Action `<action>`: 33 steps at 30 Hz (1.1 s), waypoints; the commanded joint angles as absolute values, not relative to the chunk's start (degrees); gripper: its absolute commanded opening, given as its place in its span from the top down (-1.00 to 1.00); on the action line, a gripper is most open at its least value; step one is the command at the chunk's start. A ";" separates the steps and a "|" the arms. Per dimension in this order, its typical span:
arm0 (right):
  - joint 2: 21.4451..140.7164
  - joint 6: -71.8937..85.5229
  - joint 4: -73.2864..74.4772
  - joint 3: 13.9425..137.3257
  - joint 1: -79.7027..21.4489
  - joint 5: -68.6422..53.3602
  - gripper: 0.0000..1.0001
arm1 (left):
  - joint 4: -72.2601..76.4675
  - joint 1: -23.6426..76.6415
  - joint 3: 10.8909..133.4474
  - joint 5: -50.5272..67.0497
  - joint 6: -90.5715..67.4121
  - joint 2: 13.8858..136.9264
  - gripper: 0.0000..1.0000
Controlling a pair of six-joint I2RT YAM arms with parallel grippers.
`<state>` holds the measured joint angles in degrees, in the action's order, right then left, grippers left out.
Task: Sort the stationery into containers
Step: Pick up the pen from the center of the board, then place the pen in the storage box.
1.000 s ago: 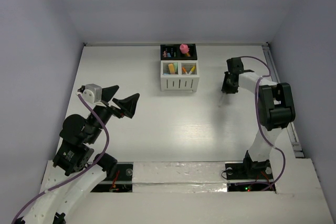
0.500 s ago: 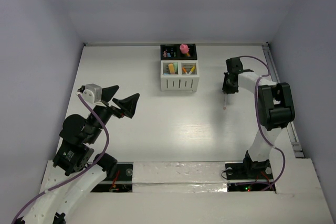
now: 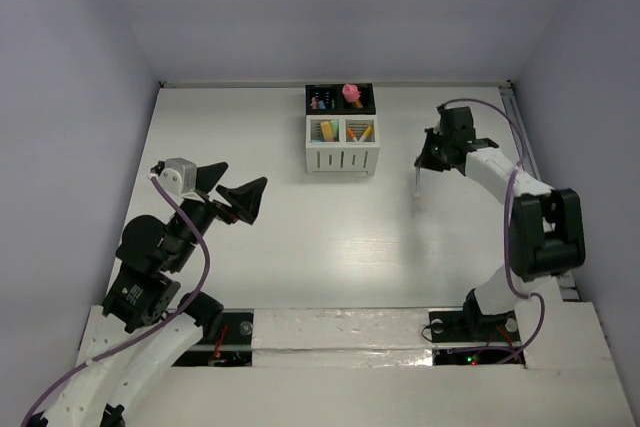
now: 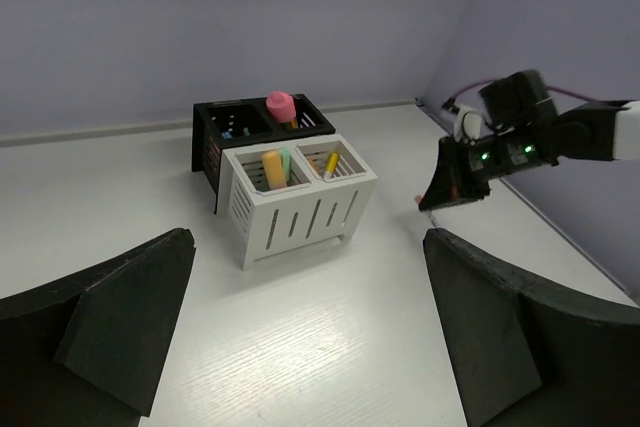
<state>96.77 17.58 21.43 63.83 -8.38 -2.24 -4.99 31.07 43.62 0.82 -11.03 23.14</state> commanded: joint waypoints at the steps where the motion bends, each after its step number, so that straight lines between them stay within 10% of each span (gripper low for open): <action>1: 86.15 20.65 10.04 65.12 -8.96 -12.20 1.00 | -2.37 31.29 43.68 1.05 -11.43 24.34 -0.98; 33: 101.77 19.25 -35.95 70.66 -22.85 4.66 0.92 | -2.72 31.29 43.42 -2.55 -10.37 28.04 -0.98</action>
<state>100.12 20.99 -30.46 69.69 -22.85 3.11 -5.04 31.07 43.62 -2.04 -10.96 27.33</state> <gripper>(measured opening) 0.060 0.989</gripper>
